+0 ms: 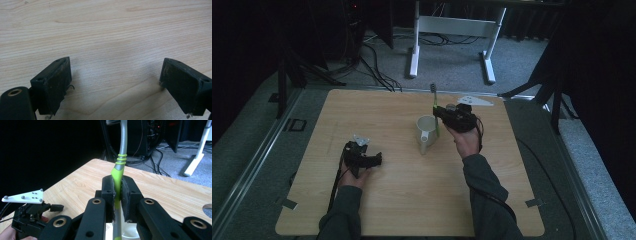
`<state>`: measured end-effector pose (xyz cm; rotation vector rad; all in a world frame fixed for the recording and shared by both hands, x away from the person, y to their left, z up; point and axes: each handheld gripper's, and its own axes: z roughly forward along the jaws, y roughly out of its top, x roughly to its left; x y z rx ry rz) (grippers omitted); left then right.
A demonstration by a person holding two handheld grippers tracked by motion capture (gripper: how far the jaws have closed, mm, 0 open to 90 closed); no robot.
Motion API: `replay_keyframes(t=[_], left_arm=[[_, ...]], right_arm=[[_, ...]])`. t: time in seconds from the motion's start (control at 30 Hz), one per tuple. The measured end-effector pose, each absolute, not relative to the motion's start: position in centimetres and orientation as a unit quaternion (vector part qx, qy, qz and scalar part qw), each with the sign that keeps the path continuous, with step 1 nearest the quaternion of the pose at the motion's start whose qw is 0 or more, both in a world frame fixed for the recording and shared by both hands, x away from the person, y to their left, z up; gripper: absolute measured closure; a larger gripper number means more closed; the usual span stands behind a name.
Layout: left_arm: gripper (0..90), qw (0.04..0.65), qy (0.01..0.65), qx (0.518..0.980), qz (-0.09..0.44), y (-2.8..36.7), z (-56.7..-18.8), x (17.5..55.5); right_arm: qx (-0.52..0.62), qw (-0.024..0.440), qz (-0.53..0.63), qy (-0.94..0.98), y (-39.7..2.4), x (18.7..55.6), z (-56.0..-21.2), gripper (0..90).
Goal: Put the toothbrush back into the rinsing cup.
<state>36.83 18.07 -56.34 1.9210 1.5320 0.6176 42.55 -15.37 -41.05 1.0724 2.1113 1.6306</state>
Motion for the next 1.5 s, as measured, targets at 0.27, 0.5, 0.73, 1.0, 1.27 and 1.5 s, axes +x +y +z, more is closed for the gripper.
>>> replay_keyframes(t=[0.27, 0.5, 0.73, 1.0, 1.27, 1.5], left_arm=[[10.9, 0.299, 0.577, 0.723, 0.233, 18.1, -56.3, 36.8], [10.9, 0.3, 0.577, 0.723, 0.233, 18.1, -56.3, 36.8], [10.9, 0.299, 0.577, 0.723, 0.232, 18.1, -56.3, 36.8], [10.9, 0.299, 0.577, 0.724, 0.232, 18.1, -56.3, 36.8], [10.9, 0.3, 0.577, 0.723, 0.232, 18.1, -56.3, 36.8], [10.9, 0.3, 0.577, 0.723, 0.232, 18.1, -56.3, 36.8]], right_arm=[[0.369, 0.132, 0.567, 0.724, -15.1, 42.6, -41.3, 81.6], [0.366, 0.132, 0.571, 0.723, -14.5, 42.5, -41.4, 81.5], [0.367, 0.136, 0.575, 0.719, -14.2, 42.5, -41.5, 81.6], [0.367, 0.137, 0.578, 0.716, -13.9, 42.4, -41.6, 81.5], [0.362, 0.135, 0.58, 0.717, -13.4, 42.3, -41.9, 81.6], [0.358, 0.134, 0.584, 0.716, -12.9, 42.2, -42.3, 81.6]])
